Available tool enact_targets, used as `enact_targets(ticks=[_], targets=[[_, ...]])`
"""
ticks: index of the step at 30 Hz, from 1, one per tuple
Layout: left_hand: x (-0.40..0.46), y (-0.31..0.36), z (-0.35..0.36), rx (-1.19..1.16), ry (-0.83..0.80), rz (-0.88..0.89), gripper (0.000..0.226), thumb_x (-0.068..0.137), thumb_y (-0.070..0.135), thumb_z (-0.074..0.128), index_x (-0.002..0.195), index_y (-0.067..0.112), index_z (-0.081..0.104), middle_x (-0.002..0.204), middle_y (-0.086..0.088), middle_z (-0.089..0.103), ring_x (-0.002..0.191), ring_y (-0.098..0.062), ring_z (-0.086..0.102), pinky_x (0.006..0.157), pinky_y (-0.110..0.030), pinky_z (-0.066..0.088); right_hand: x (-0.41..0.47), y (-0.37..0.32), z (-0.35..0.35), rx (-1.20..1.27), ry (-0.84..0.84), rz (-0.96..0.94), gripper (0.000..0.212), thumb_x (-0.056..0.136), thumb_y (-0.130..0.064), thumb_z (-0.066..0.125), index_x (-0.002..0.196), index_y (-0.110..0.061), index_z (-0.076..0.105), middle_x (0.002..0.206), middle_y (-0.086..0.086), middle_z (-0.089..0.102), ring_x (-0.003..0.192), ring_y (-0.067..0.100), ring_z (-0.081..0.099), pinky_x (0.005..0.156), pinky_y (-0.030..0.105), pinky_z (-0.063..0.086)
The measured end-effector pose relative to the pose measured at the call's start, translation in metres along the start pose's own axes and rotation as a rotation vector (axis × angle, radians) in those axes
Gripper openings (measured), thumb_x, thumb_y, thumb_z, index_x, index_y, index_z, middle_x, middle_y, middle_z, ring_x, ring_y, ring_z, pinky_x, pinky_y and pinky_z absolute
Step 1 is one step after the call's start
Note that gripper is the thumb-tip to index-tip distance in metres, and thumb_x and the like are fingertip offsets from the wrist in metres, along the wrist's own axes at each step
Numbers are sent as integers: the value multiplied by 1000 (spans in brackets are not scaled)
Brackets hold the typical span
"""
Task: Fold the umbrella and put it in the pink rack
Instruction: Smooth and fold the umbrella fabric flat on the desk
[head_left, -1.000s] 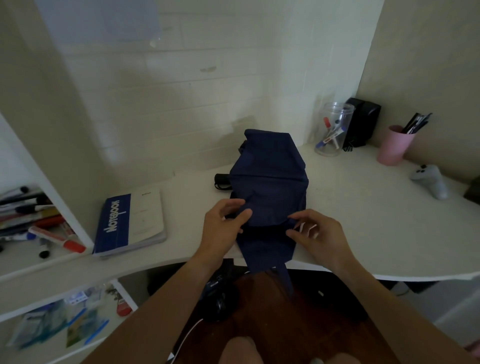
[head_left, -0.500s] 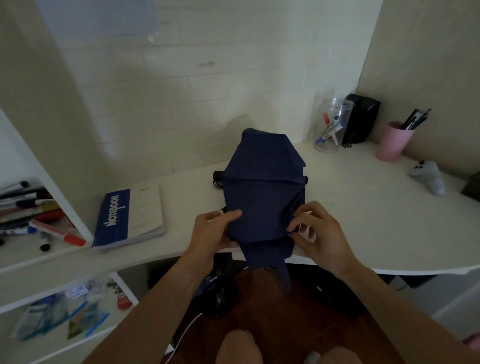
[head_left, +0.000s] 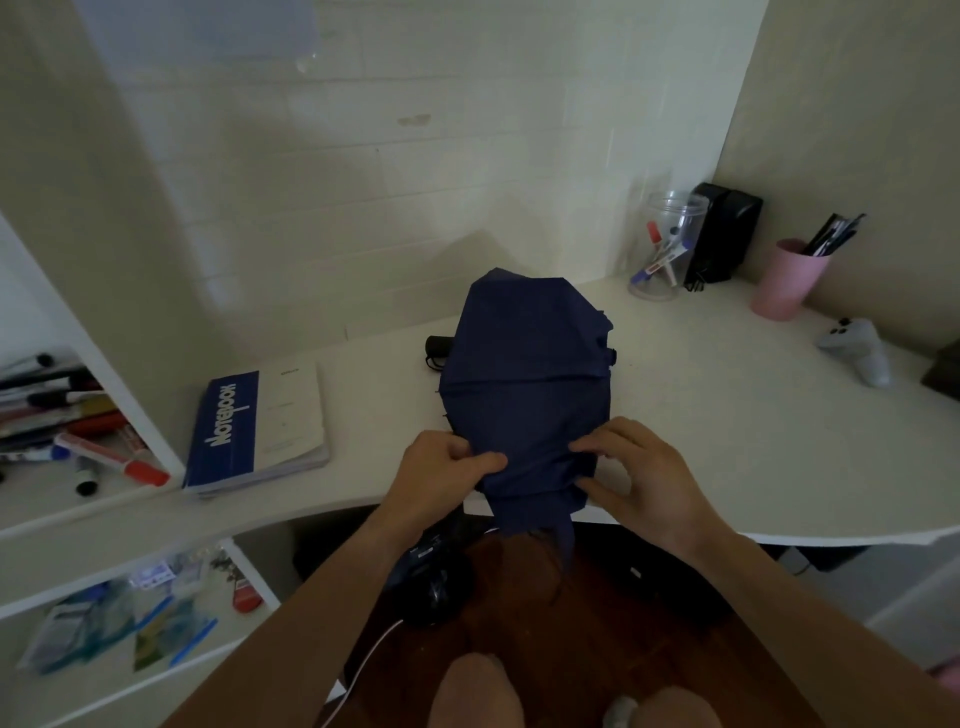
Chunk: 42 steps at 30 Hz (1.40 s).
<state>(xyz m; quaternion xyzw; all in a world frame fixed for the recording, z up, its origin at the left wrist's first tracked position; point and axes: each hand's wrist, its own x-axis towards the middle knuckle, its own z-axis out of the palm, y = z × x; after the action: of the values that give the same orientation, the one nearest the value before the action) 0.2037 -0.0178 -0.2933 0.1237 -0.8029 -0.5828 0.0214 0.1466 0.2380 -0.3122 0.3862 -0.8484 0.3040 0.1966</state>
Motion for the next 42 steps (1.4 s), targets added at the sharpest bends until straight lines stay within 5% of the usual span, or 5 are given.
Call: enact_targets(ticks=[19, 27, 32, 36, 42], targets=[[6, -12, -15, 448, -83, 255, 31, 82, 30, 81, 60, 10, 72, 112, -4, 62, 110, -11, 53, 91, -18, 41, 7, -3, -14, 116, -75, 37, 8, 89, -29, 70, 91, -22, 67, 89, -12, 68, 84, 8, 63, 75, 32, 53], [5, -16, -15, 529, 7, 384, 34, 75, 37, 83, 52, 31, 59, 113, 5, 56, 108, -12, 57, 96, -36, 50, 18, 21, 5, -169, -302, -64, 52, 96, -51, 50, 142, -26, 51, 150, -5, 45, 138, 16, 40, 114, 31, 36], [-3, 3, -9, 595, 386, 748, 28, 86, 36, 75, 95, 15, 60, 114, -4, 50, 107, -16, 49, 91, -24, 44, 15, 27, 2, -143, -367, -56, 55, 96, -55, 46, 145, -31, 47, 154, -9, 39, 143, 11, 32, 118, 29, 29], [8, -6, -4, 872, -86, 810, 48, 102, 48, 45, 145, 26, 48, 153, 0, 42, 142, -17, 37, 114, -35, 38, 22, 24, -5, -104, -381, -43, 52, 91, -54, 54, 138, -32, 54, 149, -8, 45, 139, 10, 36, 115, 36, 36], [8, -38, -19, 1046, -283, 724, 70, 96, 72, 35, 157, 45, 12, 169, 9, 0, 154, -7, -6, 126, -37, 9, 16, 23, -20, -151, -474, -5, 55, 91, -63, 48, 143, -45, 42, 156, -17, 33, 143, 4, 28, 118, 31, 29]])
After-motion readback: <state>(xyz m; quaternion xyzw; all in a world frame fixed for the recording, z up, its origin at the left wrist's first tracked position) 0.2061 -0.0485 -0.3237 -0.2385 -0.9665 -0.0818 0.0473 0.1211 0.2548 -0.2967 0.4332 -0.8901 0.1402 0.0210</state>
